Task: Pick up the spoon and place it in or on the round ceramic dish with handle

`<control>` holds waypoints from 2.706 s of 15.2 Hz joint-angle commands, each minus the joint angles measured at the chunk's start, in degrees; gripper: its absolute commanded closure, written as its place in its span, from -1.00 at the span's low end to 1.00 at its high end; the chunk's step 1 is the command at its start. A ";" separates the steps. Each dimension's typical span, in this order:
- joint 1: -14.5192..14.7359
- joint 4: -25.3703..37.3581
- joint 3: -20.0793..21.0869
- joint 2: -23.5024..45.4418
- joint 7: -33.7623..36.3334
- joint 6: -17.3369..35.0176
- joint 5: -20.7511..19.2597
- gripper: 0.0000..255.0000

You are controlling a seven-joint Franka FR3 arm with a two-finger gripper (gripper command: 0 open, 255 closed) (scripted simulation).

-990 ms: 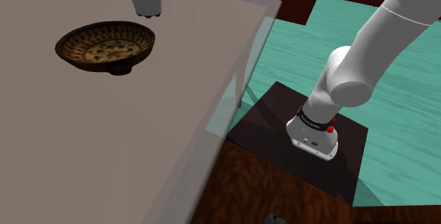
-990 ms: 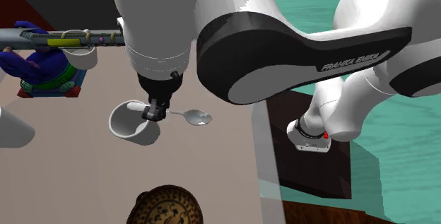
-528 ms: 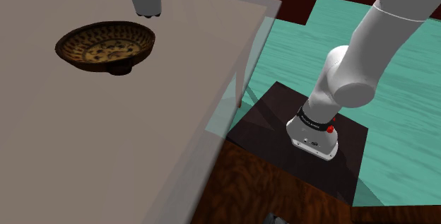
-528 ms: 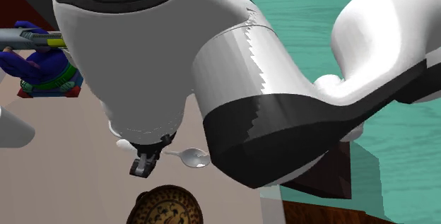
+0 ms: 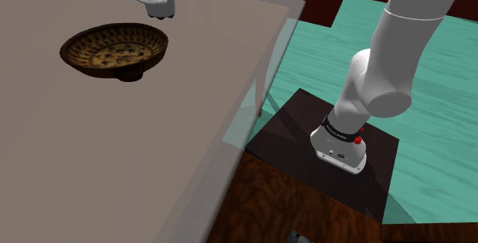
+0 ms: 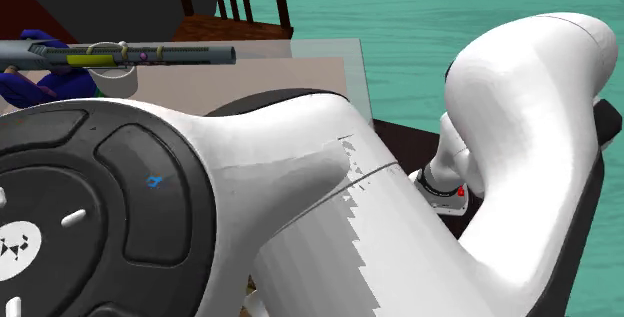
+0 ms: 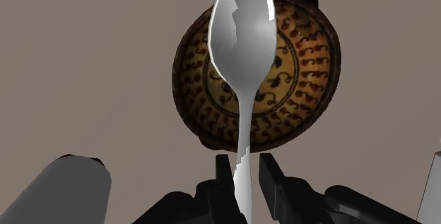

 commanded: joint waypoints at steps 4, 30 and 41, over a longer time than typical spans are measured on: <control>4.63 6.40 1.65 6.03 5.04 -1.19 -3.88 1.00; 1.91 -12.94 1.24 -0.10 4.96 12.46 -1.15 -1.00; 2.58 -5.14 1.57 0.27 4.85 4.98 -1.38 -1.00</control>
